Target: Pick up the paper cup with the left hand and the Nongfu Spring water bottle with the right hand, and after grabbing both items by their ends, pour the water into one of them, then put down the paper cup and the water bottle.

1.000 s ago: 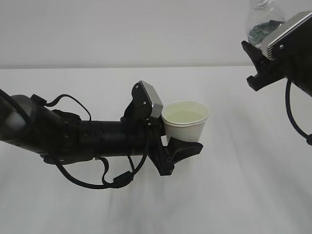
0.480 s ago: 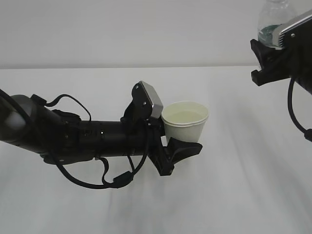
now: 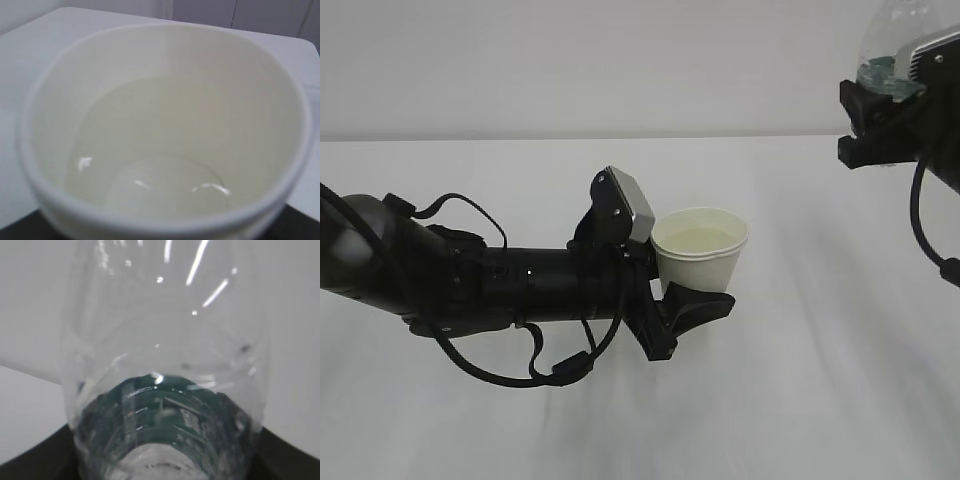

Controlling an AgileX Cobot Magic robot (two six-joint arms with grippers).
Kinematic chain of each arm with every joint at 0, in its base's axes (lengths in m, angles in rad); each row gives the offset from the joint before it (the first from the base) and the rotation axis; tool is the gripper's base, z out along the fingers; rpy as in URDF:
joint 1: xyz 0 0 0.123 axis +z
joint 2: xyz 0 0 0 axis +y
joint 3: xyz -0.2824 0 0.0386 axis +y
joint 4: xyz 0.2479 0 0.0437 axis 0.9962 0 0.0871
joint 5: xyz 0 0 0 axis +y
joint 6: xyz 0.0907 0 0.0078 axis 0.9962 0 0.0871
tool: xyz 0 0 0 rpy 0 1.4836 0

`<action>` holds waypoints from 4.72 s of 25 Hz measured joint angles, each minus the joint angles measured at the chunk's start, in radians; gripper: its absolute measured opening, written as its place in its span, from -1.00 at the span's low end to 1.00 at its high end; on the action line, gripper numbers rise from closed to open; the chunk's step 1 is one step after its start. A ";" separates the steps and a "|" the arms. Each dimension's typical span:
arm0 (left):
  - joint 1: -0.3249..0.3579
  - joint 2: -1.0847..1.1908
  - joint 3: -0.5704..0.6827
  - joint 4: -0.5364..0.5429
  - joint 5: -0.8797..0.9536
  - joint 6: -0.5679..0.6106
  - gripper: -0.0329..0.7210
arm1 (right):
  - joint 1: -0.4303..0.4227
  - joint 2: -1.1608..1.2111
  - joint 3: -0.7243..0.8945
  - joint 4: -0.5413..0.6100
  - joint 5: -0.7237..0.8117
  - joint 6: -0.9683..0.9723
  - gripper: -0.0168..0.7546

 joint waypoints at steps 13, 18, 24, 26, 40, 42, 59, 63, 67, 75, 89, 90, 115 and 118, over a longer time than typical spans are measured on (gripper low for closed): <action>0.000 0.000 0.000 0.000 0.002 0.000 0.28 | 0.000 0.054 0.000 0.056 0.044 0.055 0.24; 0.000 0.000 0.000 -0.002 0.002 0.000 0.28 | 0.000 0.111 0.000 0.058 0.010 0.063 0.24; 0.000 0.000 0.000 -0.002 0.003 0.000 0.28 | 0.000 0.191 0.000 0.058 -0.078 0.069 0.24; 0.000 0.000 0.000 -0.008 0.003 0.000 0.28 | 0.000 0.216 0.000 0.060 -0.110 0.084 0.24; 0.000 0.000 0.000 -0.115 0.008 0.033 0.28 | 0.000 0.364 0.000 0.105 -0.248 0.151 0.24; 0.000 0.000 0.000 -0.119 0.010 0.037 0.28 | 0.000 0.374 0.000 0.113 -0.260 0.151 0.24; 0.000 0.000 0.000 -0.123 0.010 0.052 0.28 | 0.000 0.515 -0.062 0.137 -0.292 0.153 0.24; 0.000 0.000 0.000 -0.123 0.010 0.054 0.28 | 0.000 0.537 -0.085 0.148 -0.295 0.153 0.24; 0.000 0.000 0.000 -0.123 0.010 0.056 0.28 | 0.000 0.571 -0.111 0.152 -0.300 0.153 0.24; 0.000 0.000 0.000 -0.123 0.010 0.056 0.28 | 0.000 0.615 -0.125 0.152 -0.315 0.180 0.24; 0.000 0.000 0.000 -0.131 0.010 0.056 0.28 | 0.000 0.617 -0.130 0.142 -0.317 0.183 0.35; 0.000 0.000 0.000 -0.131 0.010 0.056 0.28 | 0.000 0.617 -0.130 0.140 -0.317 0.183 0.39; 0.000 0.000 0.000 -0.138 0.010 0.061 0.28 | 0.000 0.448 0.041 0.105 -0.319 0.186 0.56; 0.000 0.000 0.000 -0.148 0.010 0.061 0.28 | 0.000 0.416 0.074 0.089 -0.319 0.190 0.57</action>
